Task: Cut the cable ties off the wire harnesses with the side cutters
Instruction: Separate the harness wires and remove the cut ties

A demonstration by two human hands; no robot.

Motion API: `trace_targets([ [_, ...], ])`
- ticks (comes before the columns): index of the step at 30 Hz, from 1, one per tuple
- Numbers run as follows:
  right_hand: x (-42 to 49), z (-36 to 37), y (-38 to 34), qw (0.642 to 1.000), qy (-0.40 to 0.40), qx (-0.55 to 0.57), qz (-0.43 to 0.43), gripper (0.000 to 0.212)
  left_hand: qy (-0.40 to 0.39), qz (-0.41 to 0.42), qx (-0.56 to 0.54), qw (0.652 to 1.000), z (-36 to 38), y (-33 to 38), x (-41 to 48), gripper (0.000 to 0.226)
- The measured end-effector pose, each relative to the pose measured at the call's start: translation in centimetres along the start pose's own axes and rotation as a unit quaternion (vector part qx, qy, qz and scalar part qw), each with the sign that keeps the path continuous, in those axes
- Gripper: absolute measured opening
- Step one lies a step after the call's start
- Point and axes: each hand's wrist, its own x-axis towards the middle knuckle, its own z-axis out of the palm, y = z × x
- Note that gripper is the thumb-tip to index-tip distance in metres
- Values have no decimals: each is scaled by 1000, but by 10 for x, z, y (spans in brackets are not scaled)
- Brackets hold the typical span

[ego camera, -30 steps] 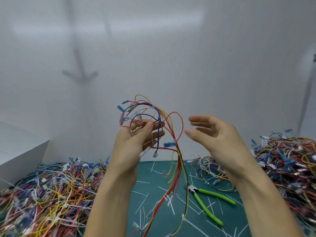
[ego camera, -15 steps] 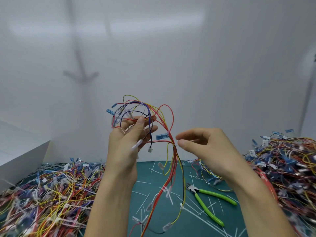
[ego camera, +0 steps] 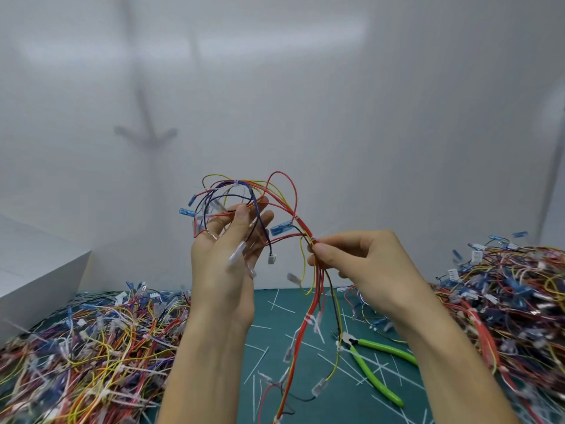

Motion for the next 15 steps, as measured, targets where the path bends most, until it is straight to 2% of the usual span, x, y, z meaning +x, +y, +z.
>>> trace_targets([
  [6, -1, 0, -4, 996, -2, 94, -6, 18, -26, -35, -42, 998, -1, -5, 4, 20],
  [10, -2, 2, -6, 983, 39, 177, -10, 22, -45, -65, -56, 995, -3, -9, 6, 19],
  [13, -1, 3, -6, 978, 75, 195, -22, 24, -50, -94, 3, 994, -7, -12, 7, 23],
  [15, 0, 2, -6, 973, 101, 206, -34, 26, -72, -105, 110, 986, -10, -13, 7, 26],
])
